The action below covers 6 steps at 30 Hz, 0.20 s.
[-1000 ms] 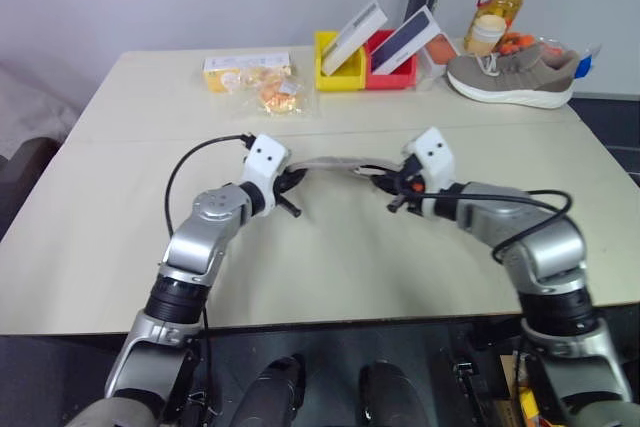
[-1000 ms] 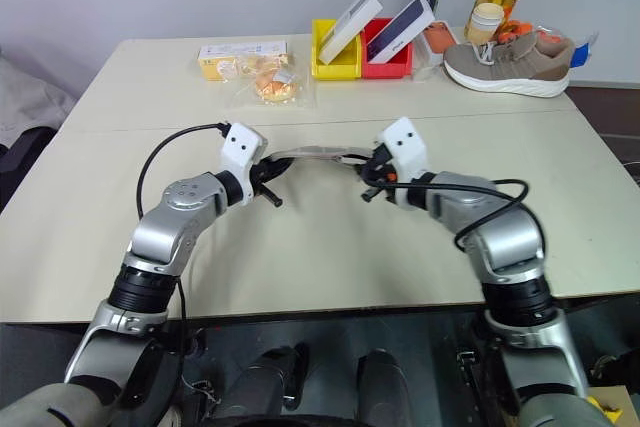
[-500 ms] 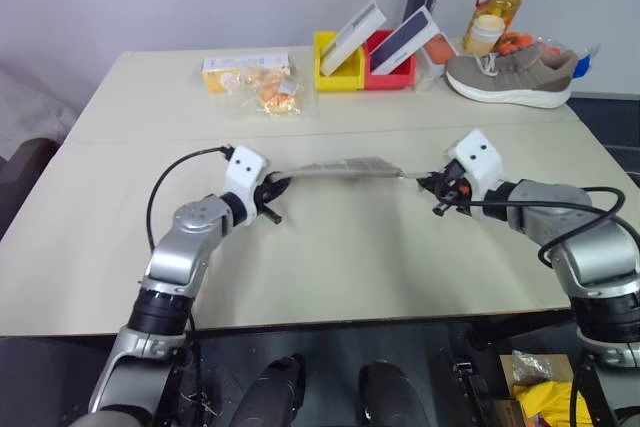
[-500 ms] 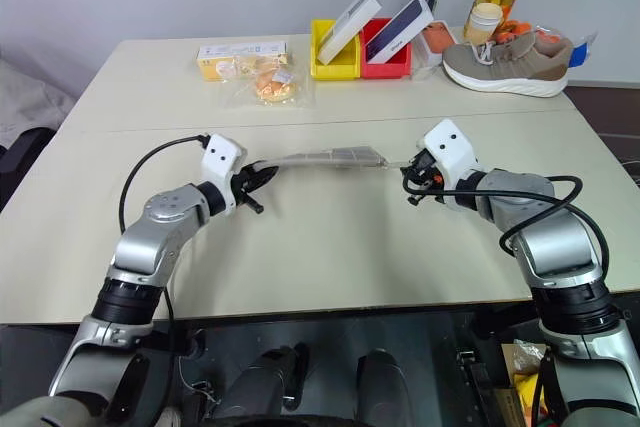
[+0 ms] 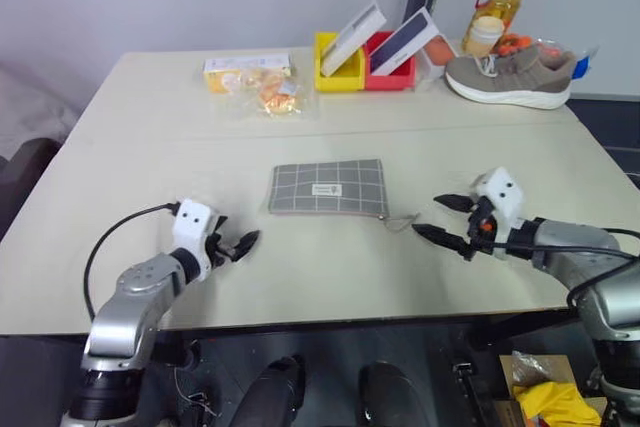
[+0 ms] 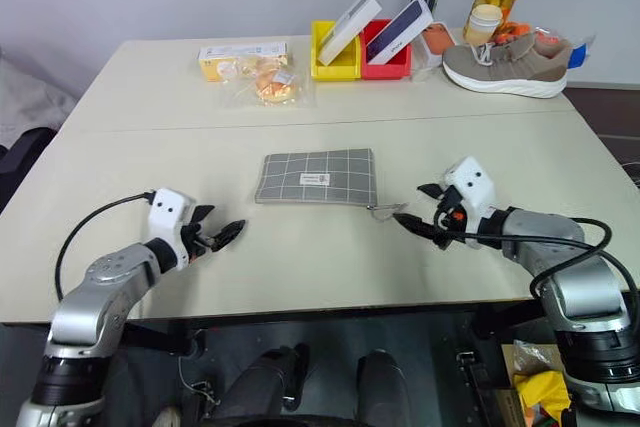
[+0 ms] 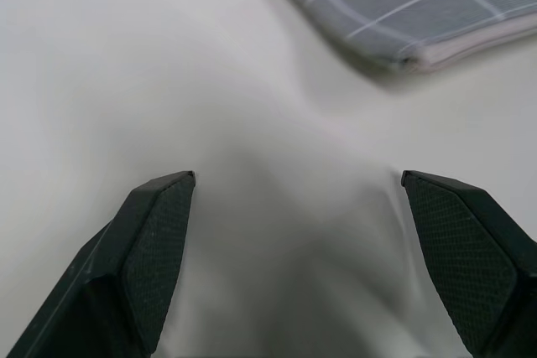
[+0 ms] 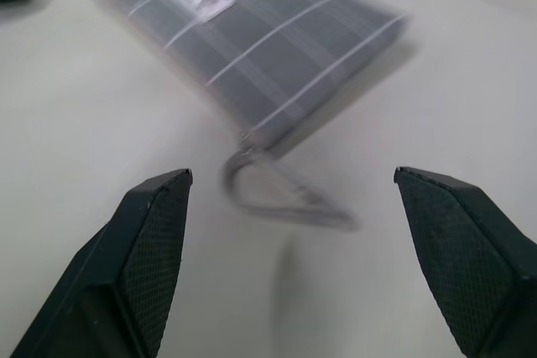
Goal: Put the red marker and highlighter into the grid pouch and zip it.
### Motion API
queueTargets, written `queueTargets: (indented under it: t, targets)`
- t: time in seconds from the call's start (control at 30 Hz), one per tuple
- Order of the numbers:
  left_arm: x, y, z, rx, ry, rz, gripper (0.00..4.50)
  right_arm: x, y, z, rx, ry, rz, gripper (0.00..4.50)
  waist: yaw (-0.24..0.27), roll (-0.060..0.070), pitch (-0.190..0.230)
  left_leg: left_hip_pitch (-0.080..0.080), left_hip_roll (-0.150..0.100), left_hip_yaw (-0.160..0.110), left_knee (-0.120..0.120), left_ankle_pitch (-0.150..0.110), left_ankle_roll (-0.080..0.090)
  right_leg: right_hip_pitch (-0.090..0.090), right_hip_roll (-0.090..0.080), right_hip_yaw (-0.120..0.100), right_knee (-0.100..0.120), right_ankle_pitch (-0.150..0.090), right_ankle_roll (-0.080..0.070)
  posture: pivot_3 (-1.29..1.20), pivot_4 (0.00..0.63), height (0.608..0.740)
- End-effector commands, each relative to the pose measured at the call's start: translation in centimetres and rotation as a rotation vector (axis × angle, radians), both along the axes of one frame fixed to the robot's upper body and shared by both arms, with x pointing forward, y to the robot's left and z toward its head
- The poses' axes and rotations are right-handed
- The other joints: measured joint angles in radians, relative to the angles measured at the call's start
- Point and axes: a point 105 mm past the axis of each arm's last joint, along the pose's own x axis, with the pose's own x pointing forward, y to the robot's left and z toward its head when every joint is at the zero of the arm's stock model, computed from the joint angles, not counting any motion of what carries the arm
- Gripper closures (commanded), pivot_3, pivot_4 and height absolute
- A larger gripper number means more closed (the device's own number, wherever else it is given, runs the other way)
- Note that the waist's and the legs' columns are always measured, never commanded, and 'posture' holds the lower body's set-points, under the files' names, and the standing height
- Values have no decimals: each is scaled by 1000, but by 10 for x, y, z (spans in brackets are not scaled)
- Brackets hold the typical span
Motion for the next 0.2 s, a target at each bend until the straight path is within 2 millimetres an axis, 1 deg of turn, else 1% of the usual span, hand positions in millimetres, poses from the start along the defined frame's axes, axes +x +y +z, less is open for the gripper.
queueTargets:
  t: [0.03,0.1,0.2]
  targets:
    - [-3,26,23,12,-109,93,307,1,-13,12,76,-63,-35,521,2,0,0,0,0,0,0,0,0,0,0,0,0,0,0,0,150,740]
    - [-5,39,26,28,-125,139,307,0,-19,8,75,-59,-46,521,3,0,0,0,0,0,0,0,0,0,0,0,0,0,0,0,150,740]
    - [-8,46,35,17,-135,162,307,1,-25,2,69,-47,-63,521,6,0,0,0,0,0,0,0,0,0,0,0,-2,0,0,0,150,740]
